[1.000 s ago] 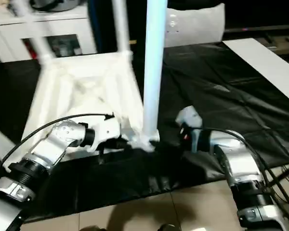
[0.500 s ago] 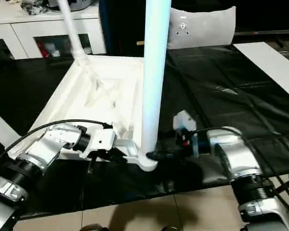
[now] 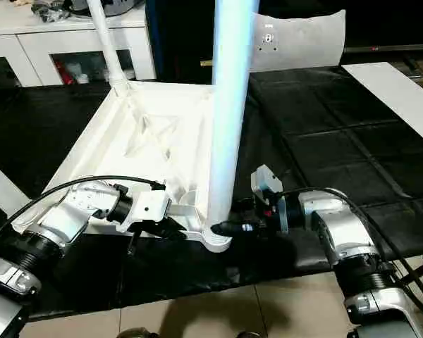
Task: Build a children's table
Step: Rotate leg to tighten
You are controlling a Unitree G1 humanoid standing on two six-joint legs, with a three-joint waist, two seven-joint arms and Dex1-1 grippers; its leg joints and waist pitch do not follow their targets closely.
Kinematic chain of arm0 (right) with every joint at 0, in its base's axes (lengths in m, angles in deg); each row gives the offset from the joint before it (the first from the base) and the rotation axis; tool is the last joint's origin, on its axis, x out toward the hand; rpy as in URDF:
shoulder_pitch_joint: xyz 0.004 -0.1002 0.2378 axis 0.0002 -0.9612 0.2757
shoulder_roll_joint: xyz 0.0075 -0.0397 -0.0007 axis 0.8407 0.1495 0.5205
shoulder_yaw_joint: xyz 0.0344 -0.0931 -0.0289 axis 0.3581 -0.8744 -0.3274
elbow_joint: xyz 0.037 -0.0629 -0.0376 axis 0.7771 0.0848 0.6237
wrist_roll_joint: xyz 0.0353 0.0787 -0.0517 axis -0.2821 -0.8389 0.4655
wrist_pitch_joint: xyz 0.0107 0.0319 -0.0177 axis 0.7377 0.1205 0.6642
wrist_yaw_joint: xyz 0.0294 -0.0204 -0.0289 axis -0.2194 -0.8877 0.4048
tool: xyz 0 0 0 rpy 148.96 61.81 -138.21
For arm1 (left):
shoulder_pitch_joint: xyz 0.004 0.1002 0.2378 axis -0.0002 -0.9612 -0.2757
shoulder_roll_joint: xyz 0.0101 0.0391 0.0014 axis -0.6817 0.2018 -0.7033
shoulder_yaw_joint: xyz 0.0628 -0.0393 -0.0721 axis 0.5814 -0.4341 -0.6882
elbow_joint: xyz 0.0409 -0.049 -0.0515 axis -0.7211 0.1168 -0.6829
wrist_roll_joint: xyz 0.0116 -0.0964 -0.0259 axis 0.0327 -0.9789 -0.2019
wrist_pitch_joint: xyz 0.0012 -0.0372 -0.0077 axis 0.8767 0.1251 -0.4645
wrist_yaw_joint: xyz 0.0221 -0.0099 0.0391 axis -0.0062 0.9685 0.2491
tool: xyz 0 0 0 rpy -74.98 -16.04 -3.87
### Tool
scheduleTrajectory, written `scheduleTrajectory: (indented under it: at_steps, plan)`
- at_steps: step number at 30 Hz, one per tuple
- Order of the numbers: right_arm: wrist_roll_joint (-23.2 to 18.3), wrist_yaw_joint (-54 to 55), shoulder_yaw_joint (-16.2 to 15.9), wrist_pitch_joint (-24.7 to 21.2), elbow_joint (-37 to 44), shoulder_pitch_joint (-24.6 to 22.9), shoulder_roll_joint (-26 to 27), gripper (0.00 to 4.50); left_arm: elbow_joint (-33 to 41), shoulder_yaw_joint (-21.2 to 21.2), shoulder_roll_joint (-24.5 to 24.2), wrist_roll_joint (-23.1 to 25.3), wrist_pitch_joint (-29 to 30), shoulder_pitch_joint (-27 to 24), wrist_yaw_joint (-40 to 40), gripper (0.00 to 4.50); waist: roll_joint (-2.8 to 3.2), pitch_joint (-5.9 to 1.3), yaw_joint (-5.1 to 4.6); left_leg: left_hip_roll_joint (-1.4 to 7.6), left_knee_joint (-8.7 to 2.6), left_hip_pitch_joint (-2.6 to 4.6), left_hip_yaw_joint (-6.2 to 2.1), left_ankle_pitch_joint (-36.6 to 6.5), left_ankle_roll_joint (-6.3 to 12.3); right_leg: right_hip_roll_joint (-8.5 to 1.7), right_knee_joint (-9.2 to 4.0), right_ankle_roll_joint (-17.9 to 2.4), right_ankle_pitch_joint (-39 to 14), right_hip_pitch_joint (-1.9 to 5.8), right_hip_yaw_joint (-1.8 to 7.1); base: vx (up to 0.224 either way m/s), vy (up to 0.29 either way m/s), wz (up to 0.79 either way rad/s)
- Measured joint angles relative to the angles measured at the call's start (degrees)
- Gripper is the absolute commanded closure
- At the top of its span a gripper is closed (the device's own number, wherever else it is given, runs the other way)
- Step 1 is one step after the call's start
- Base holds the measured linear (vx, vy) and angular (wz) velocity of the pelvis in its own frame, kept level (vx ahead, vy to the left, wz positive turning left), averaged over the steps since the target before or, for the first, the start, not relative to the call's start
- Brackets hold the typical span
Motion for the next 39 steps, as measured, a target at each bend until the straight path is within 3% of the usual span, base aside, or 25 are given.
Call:
scheduleTrajectory:
  at_steps: [3, 9, 12, 16, 19, 21, 22, 23, 26, 27, 33, 39]
  plan:
    - [0.0, 0.2, 0.0, -0.9, 0.4, -0.1, 0.0, 2.53, 0.1, -0.2, 0.2, -0.2, 1.4, 0.0, -0.2, 4.50, -0.02, -0.02, 0.00, 0.00, 0.00, 0.01, 0.01, 0.0, 0.00, 0.00, 0.00, 0.0, 0.0, 0.00, 0.00, 0.000, 0.000, 0.00]
    - [0.5, 9.2, 1.1, -7.6, 4.0, -0.8, 3.0, 2.54, 2.7, -1.9, 1.2, 0.1, 12.9, -0.1, 2.8, 4.50, -0.03, -0.03, -0.62, 0.03, 0.04, 0.49, 0.03, 0.1, -0.11, 0.02, 0.29, 0.3, -0.2, 0.14, 0.13, 0.000, 0.000, 0.00]
    - [1.1, 19.0, 4.0, -12.4, 4.8, -0.8, 7.1, 2.54, 4.1, -3.7, 2.7, 1.2, 20.3, -0.3, 8.4, 4.50, -0.09, 0.00, -2.24, 0.06, 0.04, 0.80, -0.05, 0.1, -0.21, 0.05, 0.29, 0.3, -0.2, 0.26, 0.12, 0.000, 0.000, 0.00]
    - [3.8, 31.5, 6.5, -14.9, 5.0, -0.1, 12.7, 2.54, 5.2, -5.4, 5.9, 2.9, 26.3, -0.5, 15.8, 4.50, -0.05, -0.01, -5.62, 0.11, 0.12, 0.78, -0.29, 0.1, -0.23, 0.09, -0.36, 0.3, -0.2, 0.22, -0.20, -0.007, 0.007, -0.04]
    - [6.0, 41.2, 7.6, -16.3, 4.2, 1.7, 16.6, 2.54, 5.2, -6.7, 9.0, 4.3, 29.7, -0.5, 22.0, 4.50, 0.08, -0.07, -7.78, 0.14, 0.25, 0.59, -0.96, 0.1, -0.23, -0.06, -1.29, 0.3, -0.2, 0.41, -1.28, -0.010, 0.009, -0.06]
    - [6.3, 46.3, 8.9, -15.5, 2.2, 2.8, 19.3, 2.54, 5.2, -7.2, 10.7, 5.1, 30.9, -0.3, 25.7, 4.50, 0.10, -0.06, -8.66, 0.27, 0.28, 0.56, -1.33, 0.1, -0.23, -0.01, -1.83, 0.3, -0.2, 0.51, -1.83, 0.000, 0.000, 0.00]
    - [6.4, 48.6, 9.4, -14.7, 1.4, 3.2, 20.5, 1.98, 5.2, -7.5, 11.4, 5.2, 31.6, -0.2, 27.3, 4.50, 0.20, -0.06, -9.16, 0.30, 0.26, 0.40, -1.49, 0.1, -0.22, -0.03, -2.17, 0.3, -0.2, 0.56, -2.15, 0.000, 0.000, 0.00]
    - [6.4, 50.0, 9.9, -13.9, 0.8, 3.3, 21.3, 1.84, 5.2, -7.7, 12.0, 5.4, 32.1, -0.2, 28.5, 4.50, 0.19, -0.06, -9.39, 0.33, 0.27, 0.31, -1.49, 0.1, -0.22, -0.06, -2.27, 0.3, -0.2, 0.55, -2.28, 0.000, 0.000, 0.00]
    - [6.2, 53.0, 11.5, -12.2, -0.4, 3.4, 23.3, 1.77, 5.2, -7.6, 13.8, 5.5, 32.9, 0.0, 29.7, 4.50, 0.25, -0.06, -9.33, 0.24, 0.29, 0.17, -1.46, 0.1, -0.21, -0.16, -2.27, 0.2, -0.1, 0.57, -2.17, 0.000, 0.000, 0.00]
    - [6.4, 53.1, 11.6, -11.7, -0.3, 3.4, 23.2, 1.56, 5.3, -7.5, 14.0, 5.5, 32.9, 0.0, 29.8, 4.50, 0.25, -0.06, -9.15, 0.23, 0.28, 0.08, -1.46, 0.1, -0.21, -0.15, -2.25, 0.1, -0.1, 0.55, -2.10, 0.000, 0.000, 0.00]
    - [7.3, 50.0, 10.2, -7.3, 0.0, 2.2, 21.0, 1.00, 5.6, -5.8, 13.4, 5.4, 30.4, 0.3, 28.6, 4.50, 0.25, -0.07, -6.87, 0.19, 0.16, -0.16, -1.21, 0.1, -0.21, -0.06, -1.82, -0.4, 0.4, 0.32, -1.57, 0.000, 0.000, 0.00]
    - [5.8, 38.5, 9.4, -2.2, 1.4, -1.2, 14.9, 0.56, 5.6, -4.4, 9.5, 4.6, 23.3, -0.3, 23.2, 4.50, 0.27, -0.06, -4.63, 0.41, -0.04, -0.12, -0.94, 0.0, -0.33, 0.18, -1.02, -0.4, 0.9, -0.02, -1.43, 0.000, 0.000, 0.00]
